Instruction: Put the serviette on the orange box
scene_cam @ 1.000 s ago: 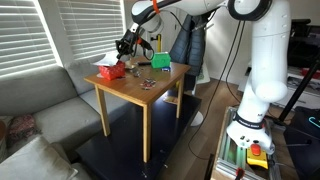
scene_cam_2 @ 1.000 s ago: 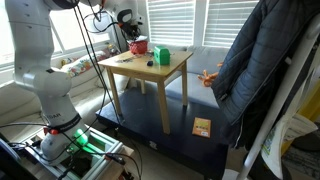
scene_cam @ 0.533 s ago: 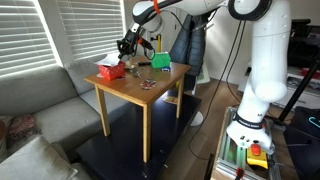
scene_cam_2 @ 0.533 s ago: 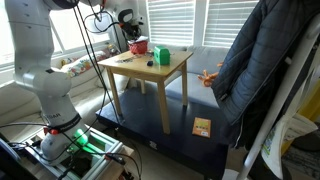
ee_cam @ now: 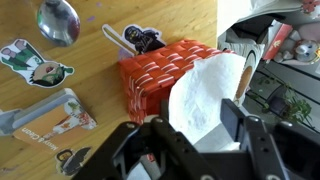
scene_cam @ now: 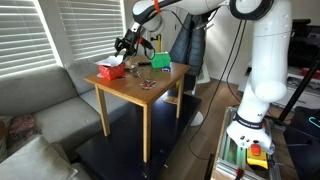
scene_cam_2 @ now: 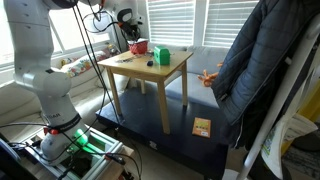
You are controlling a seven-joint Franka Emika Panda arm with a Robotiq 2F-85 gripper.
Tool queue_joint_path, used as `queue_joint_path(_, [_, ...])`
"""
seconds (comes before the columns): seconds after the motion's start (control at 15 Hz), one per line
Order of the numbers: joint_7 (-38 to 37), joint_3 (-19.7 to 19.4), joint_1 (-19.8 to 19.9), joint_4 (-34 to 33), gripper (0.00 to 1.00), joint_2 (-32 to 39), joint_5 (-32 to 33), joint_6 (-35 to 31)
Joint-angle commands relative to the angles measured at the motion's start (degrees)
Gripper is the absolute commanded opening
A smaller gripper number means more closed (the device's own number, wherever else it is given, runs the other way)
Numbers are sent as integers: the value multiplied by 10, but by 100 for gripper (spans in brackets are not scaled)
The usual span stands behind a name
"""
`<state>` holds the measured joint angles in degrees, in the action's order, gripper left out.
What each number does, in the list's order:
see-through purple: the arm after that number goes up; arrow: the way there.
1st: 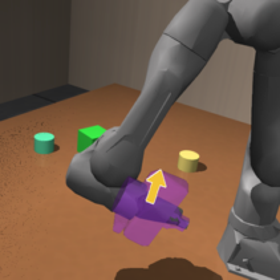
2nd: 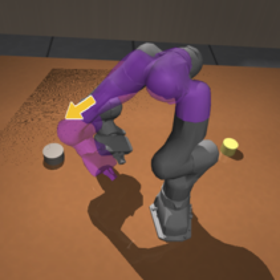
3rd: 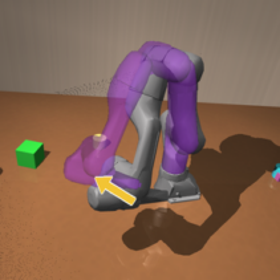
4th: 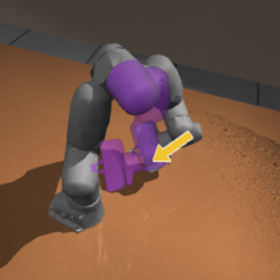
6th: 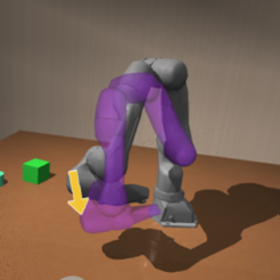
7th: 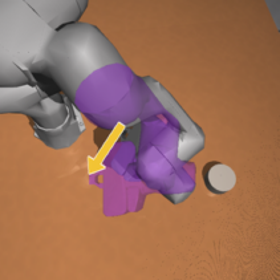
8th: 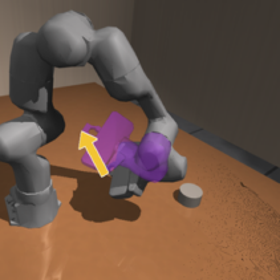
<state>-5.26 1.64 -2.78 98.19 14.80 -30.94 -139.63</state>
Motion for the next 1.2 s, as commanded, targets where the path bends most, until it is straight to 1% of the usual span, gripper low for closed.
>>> queue_joint_path(0.0, [-19,4,5,22,88,-43,47,30])
queue_joint_path(0.07, [-15,2,4,24,96,-50,63,34])
queue_joint_path(0.2, [-16,-1,2,30,100,-67,99,49])
queue_joint_path(0.33, [-16,0,2,33,100,-86,124,82])
queue_joint_path(0.6, [-23,6,-3,35,100,-130,151,202])
queue_joint_path(0.73, [-47,9,-9,36,100,-151,181,261])
queue_joint_path(0.87, [-76,14,-13,38,100,-170,214,306])
queue_joint_path(1.0, [-103,20,-15,55,100,-194,249,319])
queue_joint_path(1.13, [-138,27,-15,81,100,-221,289,306])
